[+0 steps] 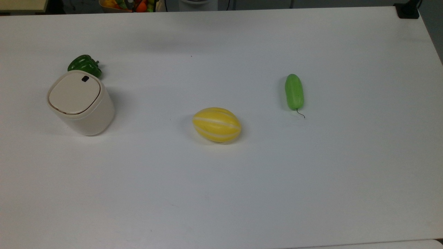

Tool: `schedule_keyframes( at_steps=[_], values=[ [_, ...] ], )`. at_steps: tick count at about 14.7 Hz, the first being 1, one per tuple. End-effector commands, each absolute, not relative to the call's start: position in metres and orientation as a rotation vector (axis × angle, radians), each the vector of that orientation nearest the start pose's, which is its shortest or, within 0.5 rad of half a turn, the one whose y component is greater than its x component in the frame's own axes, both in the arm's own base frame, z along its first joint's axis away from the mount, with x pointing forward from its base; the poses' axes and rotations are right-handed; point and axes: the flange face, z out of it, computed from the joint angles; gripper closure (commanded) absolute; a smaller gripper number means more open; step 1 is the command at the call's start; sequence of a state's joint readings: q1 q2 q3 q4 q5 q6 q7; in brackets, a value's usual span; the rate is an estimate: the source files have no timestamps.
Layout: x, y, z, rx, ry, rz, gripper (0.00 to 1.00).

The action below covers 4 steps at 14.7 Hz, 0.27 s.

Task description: Close garbage bin

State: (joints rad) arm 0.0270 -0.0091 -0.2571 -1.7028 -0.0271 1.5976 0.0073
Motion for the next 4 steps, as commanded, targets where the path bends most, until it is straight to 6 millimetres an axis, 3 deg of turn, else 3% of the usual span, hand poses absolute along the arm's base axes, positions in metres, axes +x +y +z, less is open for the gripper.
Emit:
schedule_keyframes(
  at_steps=[1,4],
  values=[
    [0.532,-0.1297,0.5828,-3.162,0.354,0.171,0.0],
    [0.5332,-0.1319,0.58,-3.168,0.365,0.184,0.0]
  ],
)
